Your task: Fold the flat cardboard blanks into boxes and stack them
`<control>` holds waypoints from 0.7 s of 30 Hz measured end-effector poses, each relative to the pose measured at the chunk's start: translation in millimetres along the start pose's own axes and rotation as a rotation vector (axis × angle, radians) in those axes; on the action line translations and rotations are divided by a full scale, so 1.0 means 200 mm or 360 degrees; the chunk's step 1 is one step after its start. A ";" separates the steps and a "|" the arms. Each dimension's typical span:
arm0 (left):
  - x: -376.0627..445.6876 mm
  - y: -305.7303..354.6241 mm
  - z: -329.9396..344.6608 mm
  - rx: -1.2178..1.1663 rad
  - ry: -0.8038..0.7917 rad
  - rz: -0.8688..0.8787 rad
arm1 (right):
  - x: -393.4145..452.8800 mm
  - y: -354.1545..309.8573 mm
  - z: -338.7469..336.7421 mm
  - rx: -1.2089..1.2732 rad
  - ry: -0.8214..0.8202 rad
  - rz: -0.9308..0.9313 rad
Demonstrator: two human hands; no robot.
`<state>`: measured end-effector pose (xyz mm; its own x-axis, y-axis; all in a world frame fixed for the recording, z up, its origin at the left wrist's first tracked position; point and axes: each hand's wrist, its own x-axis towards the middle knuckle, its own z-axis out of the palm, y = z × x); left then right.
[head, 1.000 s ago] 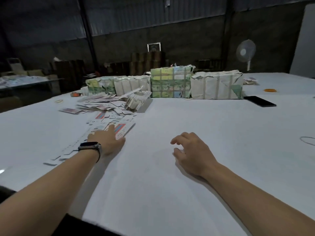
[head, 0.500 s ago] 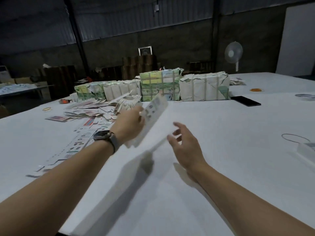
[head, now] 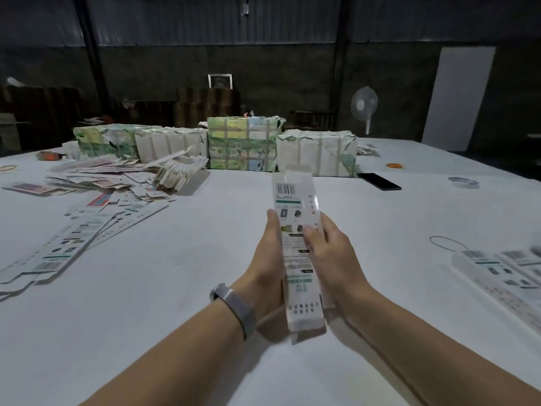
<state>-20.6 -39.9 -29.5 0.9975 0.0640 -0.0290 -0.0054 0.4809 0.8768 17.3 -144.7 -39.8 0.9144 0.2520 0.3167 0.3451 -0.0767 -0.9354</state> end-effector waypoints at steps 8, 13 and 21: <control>0.01 0.01 -0.07 0.0022 -0.0002 0.0027 | -0.03 0.04 0.05 0.0061 -0.0143 -0.0036; 0.02 -0.03 -0.08 0.0092 0.0015 0.0106 | -0.03 0.05 0.05 0.0218 -0.0178 -0.0008; 0.01 -0.03 -0.06 0.0324 0.0037 0.0104 | -0.02 0.03 0.02 0.0183 -0.0089 0.0058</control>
<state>-18.9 -32.0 -41.2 0.9936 0.1104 0.0223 -0.0536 0.2888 0.9559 15.1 -142.4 -47.8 0.9115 0.3046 0.2763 0.2827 0.0236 -0.9589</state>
